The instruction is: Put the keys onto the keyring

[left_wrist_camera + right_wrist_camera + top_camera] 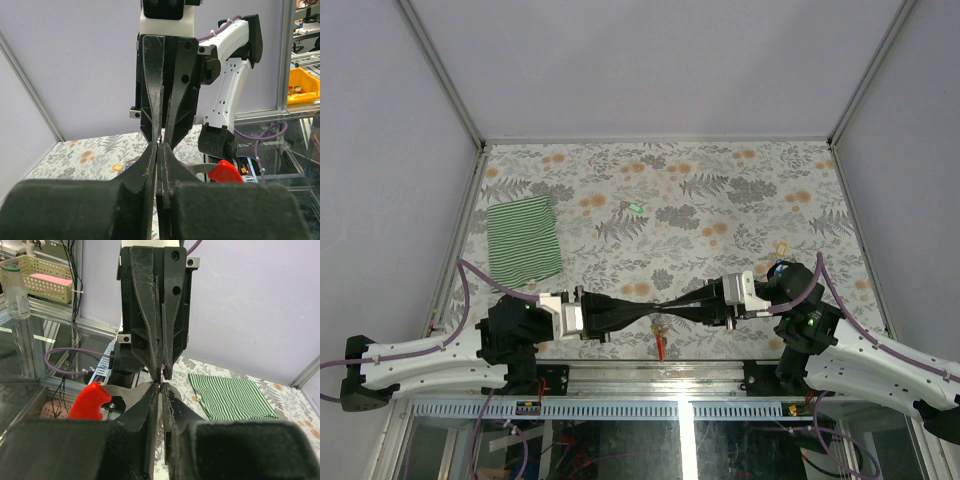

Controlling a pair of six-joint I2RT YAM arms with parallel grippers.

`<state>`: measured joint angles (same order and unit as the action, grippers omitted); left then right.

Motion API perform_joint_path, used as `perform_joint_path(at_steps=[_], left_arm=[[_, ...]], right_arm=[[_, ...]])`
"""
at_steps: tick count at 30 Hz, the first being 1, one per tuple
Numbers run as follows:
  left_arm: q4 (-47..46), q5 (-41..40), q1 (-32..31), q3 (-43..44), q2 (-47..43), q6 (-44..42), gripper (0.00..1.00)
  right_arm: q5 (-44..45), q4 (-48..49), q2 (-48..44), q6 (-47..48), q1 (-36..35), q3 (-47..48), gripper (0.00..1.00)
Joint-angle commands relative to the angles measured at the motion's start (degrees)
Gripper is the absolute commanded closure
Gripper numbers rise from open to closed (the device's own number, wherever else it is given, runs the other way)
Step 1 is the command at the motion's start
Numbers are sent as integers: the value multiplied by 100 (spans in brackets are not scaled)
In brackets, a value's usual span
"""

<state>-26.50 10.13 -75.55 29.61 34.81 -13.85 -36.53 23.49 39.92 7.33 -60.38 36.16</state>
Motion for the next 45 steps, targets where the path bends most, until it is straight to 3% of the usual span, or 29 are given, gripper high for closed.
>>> perform_joint_path(at_steps=[1, 5, 13, 25, 35, 45], left_arm=[[-341, 54, 15, 31, -27, -83, 100], [-274, 155, 14, 49, -71, -86, 99], [109, 506, 20, 209, -465, -157, 73], [442, 402, 13, 448, -546, -233, 74], [-235, 525, 11, 434, -388, -118, 77], [-649, 457, 21, 467, -409, -41, 81]], right_arm=[[49, 469, 38, -182, -63, 260, 95], [126, 384, -79, -69, -64, 313, 100], [155, -296, -445, 707, -62, 607, 100], [-73, -322, -601, 1170, -62, 747, 100], [42, 1029, -355, -21, -62, 482, 100], [1363, 2545, 114, -2162, -62, 445, 100]])
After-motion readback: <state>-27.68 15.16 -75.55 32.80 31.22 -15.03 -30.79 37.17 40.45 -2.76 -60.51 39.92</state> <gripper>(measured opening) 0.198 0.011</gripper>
